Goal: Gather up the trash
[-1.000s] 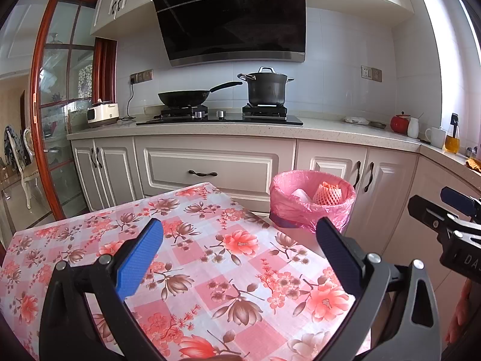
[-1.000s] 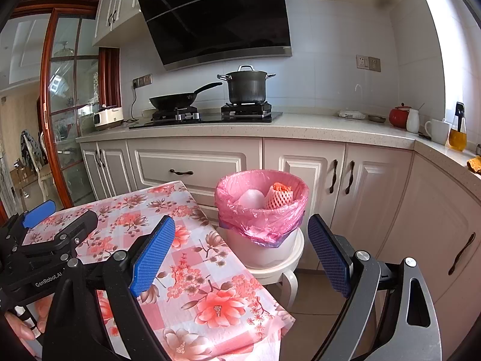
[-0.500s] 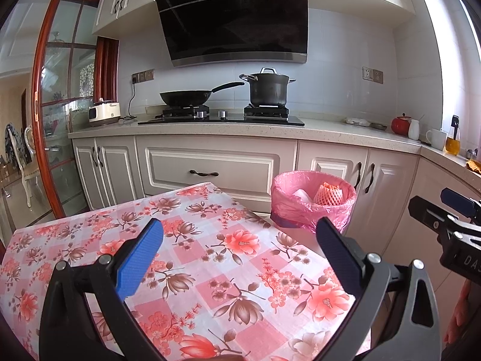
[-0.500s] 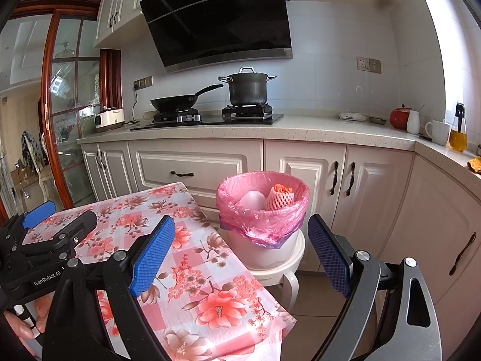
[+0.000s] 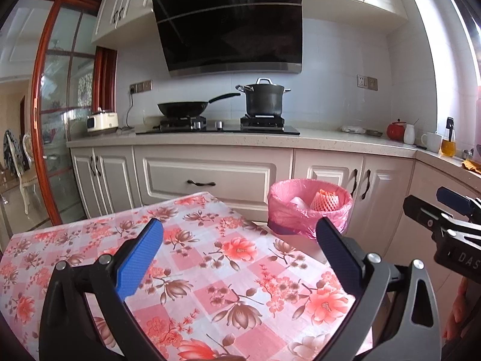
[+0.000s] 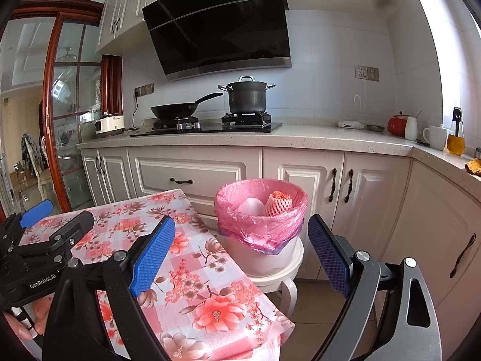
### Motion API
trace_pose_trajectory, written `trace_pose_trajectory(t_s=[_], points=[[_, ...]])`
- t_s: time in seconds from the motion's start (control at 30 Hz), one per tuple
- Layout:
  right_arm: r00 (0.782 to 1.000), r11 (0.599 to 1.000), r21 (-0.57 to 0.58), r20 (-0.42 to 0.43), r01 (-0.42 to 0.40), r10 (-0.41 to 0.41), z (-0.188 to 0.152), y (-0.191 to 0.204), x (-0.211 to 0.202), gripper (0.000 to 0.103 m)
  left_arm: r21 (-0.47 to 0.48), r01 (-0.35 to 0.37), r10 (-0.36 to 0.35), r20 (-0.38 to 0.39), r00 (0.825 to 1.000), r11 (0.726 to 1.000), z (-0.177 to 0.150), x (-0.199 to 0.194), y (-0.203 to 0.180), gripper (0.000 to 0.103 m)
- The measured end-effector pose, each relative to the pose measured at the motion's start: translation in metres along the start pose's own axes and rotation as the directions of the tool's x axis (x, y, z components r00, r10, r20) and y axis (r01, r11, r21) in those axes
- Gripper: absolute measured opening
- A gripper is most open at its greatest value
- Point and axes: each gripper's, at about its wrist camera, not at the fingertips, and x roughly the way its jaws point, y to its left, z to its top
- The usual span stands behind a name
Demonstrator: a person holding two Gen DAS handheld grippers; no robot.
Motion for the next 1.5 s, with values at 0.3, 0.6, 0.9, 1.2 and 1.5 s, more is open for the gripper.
trace_pose_trajectory(t_s=[0.3,0.6,0.9,1.2,1.5], points=[[1.0,1.0,-0.009,0.024,-0.007,0.007,-0.0058,0.0016,-0.0022,0.085,-0.047,-0.002,0.002,-0.005,1.0,0.999,-0.0029,0.0018,0.0082,0.098],[1.0,1.0,-0.015,0.02,-0.007,0.008,-0.0065,0.0018,-0.0012,0.085,-0.023,0.01,-0.01,-0.012,1.0,1.0,-0.0038,0.0012,0.0019,0.098],[1.0,1.0,-0.018,0.015,-0.012,0.012,-0.0082,0.003,0.0004,0.085,-0.022,0.01,-0.01,-0.013,1.0,1.0,-0.0037,0.0012,0.0018,0.098],[1.0,1.0,-0.017,0.008,-0.017,0.017,-0.0087,0.0037,0.0017,0.085,-0.022,0.01,-0.011,-0.012,1.0,1.0,-0.0041,0.0003,0.0019,0.098],[1.0,1.0,-0.011,0.009,-0.017,0.017,-0.0102,0.0034,0.0024,0.085,-0.022,0.016,-0.016,-0.018,1.0,1.0,-0.006,-0.0008,0.0017,0.098]])
